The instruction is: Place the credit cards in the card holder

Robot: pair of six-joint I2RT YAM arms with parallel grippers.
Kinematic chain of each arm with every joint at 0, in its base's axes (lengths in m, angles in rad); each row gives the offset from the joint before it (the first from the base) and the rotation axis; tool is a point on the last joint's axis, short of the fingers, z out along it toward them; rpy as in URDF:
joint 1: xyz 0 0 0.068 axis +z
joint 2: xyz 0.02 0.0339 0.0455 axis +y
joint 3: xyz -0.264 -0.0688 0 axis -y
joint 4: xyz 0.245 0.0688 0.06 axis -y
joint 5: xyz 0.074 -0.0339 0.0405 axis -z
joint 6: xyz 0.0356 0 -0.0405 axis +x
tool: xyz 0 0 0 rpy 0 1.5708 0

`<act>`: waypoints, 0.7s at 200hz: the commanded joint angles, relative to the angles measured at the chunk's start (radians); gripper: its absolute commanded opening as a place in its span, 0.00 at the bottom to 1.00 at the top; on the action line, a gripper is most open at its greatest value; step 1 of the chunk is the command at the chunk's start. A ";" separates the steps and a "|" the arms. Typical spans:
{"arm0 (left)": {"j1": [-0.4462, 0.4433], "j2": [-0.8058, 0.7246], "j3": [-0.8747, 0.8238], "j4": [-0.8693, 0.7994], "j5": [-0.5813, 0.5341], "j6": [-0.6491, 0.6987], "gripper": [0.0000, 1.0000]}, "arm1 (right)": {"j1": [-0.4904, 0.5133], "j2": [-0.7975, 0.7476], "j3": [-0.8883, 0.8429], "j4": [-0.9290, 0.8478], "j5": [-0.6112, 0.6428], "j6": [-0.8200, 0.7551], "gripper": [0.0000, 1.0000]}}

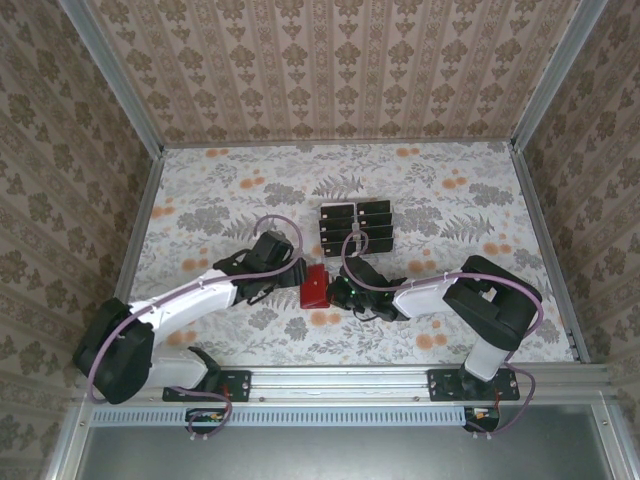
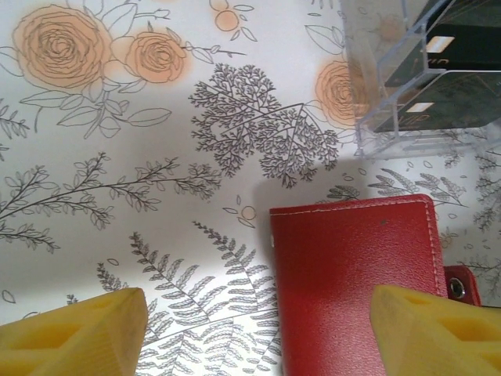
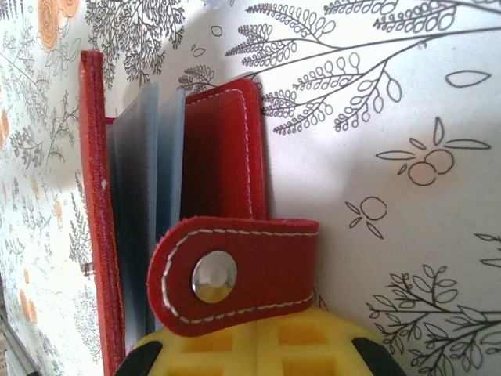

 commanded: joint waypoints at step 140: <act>-0.075 0.360 0.285 -0.040 0.015 0.079 0.76 | 0.000 0.079 -0.051 -0.107 0.017 0.036 0.00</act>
